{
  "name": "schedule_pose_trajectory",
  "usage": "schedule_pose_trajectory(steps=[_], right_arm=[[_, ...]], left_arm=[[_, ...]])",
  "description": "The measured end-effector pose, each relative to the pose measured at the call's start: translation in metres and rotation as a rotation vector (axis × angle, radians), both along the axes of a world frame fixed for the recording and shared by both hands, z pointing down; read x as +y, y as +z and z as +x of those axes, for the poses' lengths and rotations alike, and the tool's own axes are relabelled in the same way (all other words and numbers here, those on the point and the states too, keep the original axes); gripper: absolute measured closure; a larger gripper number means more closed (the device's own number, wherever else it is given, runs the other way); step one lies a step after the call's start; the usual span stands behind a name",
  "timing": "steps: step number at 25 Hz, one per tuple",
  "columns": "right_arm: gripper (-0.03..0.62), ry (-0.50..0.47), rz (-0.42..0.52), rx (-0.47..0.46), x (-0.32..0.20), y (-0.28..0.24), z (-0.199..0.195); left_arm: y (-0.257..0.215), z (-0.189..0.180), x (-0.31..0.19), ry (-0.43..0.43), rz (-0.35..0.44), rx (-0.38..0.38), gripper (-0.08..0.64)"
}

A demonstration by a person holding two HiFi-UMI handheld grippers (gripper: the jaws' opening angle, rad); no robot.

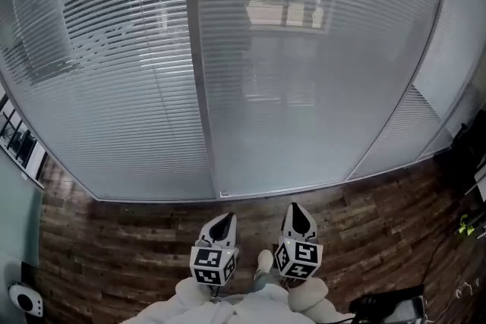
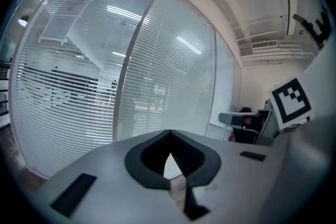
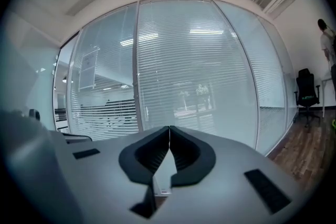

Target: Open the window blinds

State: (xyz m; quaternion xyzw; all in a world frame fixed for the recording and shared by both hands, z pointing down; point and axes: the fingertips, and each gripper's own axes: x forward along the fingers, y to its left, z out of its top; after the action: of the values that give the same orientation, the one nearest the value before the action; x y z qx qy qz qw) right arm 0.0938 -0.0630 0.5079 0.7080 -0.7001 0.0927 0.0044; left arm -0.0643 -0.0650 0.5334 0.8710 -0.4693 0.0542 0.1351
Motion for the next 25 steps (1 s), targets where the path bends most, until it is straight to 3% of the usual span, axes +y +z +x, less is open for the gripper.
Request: schedule_pose_trajectory(steps=[10,15,22,24,25], right_arm=[[0.578,-0.011,-0.007,0.005,-0.154,-0.021,0.103],[0.578,-0.02,-0.014,0.015,-0.208,-0.02,0.138],[0.578,-0.058,-0.031,-0.034,-0.256,-0.016,0.131],[0.578,-0.067,-0.014,-0.049,-0.266,-0.023,0.127],[0.578,-0.068,-0.005,-0.051,-0.269,-0.026,0.126]], left_arm=[[-0.022,0.116,-0.155,0.022,0.001,0.024,0.561],[-0.024,0.152,-0.211,0.024,0.021,0.013,0.561],[-0.024,0.135,-0.254,-0.025,0.034,-0.056,0.562],[-0.032,0.111,-0.277,-0.084,0.096,-0.158,0.562],[-0.038,0.092,-0.29,-0.13,0.141,-0.257,0.562]])
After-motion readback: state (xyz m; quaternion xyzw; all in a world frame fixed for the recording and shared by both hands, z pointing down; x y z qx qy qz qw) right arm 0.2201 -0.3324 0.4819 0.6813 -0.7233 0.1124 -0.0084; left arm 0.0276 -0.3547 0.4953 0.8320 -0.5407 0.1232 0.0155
